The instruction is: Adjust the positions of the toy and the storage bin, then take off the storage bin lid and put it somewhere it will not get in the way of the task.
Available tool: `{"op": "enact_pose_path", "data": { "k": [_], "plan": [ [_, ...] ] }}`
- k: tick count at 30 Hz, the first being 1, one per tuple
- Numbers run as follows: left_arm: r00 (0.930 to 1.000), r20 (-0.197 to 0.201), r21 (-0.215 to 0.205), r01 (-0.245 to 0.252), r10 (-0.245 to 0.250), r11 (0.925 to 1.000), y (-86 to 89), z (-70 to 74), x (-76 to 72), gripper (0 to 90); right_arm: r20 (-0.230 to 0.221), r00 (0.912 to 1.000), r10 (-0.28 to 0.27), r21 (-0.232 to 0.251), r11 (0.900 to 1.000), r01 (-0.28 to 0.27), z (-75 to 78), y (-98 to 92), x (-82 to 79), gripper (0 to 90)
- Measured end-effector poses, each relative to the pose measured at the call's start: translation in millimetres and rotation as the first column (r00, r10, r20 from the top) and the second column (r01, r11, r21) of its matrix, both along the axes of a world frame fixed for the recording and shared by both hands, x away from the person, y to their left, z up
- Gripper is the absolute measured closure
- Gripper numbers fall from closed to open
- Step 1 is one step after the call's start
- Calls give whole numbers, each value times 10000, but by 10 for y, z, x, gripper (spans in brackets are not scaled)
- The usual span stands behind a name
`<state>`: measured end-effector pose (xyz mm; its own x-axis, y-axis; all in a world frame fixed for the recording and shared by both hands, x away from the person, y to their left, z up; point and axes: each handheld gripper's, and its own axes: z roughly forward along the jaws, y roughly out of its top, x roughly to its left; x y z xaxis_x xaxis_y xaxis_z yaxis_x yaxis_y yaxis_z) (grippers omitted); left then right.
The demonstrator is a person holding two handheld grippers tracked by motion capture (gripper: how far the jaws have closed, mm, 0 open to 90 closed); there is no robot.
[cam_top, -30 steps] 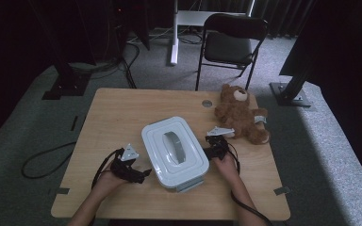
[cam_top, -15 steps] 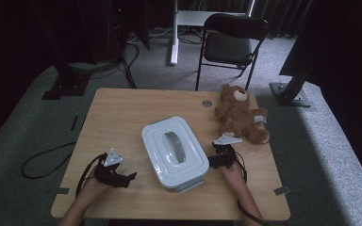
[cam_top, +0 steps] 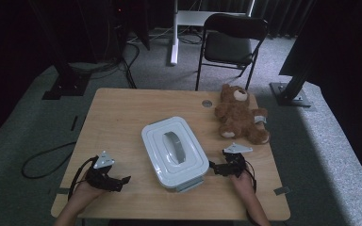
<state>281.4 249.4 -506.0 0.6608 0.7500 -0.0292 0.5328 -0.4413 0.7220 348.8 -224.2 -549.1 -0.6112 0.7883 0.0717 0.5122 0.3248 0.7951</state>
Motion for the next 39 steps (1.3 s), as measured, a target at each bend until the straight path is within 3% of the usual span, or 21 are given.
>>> {"op": "enact_pose_path", "data": {
  "k": [7,12,18,23,33,39],
  "plan": [
    [9998,105,-258,165,-162,9995,12,101,-68,42,-23,9993,-383,62,9992,384,-8,-168,-141,125],
    [9989,300,99,355,-358,9993,-16,220,-134,42,3,9982,-603,31,9982,603,5,-315,-277,125],
    [9986,505,-170,142,-134,9998,-54,407,-150,42,-29,9932,-1161,-38,9932,1160,-15,-551,-441,125],
    [9967,742,-285,359,-337,9989,-130,537,-132,42,-63,9872,-1591,-114,9872,1590,-47,-708,-531,125],
    [9856,1145,-622,1320,-1243,9893,-612,823,-75,42,-185,9827,-1844,-439,9821,1834,-107,-757,-557,125],
    [9814,993,-897,1733,-1643,9808,-840,906,-12,43,-305,9760,-2157,-563,9753,2138,-112,-755,-537,125]
  ]
}}
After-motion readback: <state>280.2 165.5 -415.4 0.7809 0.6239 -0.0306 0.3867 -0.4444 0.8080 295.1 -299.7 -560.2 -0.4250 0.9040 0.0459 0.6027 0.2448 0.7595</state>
